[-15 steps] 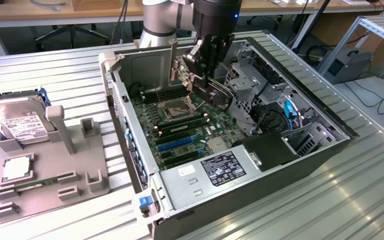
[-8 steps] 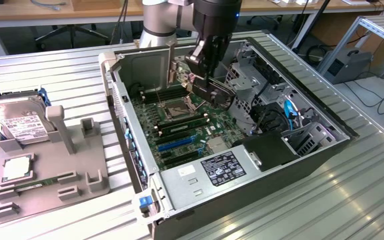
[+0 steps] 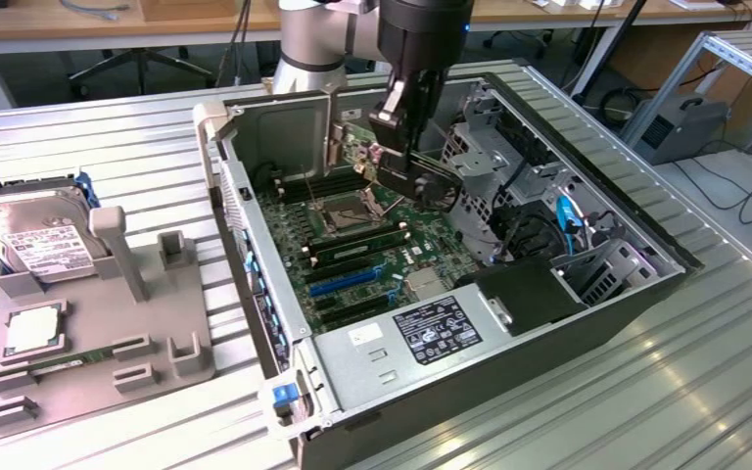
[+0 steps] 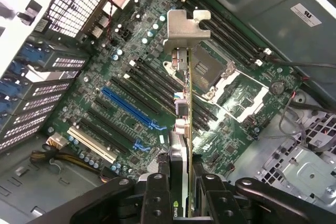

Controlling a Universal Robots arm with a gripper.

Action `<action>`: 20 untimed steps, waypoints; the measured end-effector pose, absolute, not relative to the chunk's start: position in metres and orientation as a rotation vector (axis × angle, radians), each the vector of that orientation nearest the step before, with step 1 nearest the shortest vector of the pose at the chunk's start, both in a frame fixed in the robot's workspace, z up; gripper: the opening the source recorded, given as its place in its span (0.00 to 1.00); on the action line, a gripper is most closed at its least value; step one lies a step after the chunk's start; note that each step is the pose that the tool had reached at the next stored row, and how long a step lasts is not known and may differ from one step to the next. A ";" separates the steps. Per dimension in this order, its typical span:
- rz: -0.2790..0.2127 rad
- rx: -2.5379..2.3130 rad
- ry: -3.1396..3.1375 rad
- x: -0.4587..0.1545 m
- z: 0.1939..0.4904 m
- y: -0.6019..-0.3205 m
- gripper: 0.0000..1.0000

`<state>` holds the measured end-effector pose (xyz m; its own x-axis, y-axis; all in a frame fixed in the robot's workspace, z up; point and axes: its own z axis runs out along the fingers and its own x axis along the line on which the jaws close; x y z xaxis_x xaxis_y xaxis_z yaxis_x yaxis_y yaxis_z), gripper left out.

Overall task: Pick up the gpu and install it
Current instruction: 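Insert the gpu into the slot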

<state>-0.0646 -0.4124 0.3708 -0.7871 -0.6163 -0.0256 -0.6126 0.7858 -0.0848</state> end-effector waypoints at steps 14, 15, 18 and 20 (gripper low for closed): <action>-0.112 -1.101 2.883 -0.065 0.371 -0.412 0.27; -0.112 -1.107 2.880 -0.065 0.371 -0.412 0.27; -0.112 -1.127 2.872 -0.065 0.371 -0.412 0.27; -0.112 -1.140 2.867 -0.065 0.371 -0.412 0.27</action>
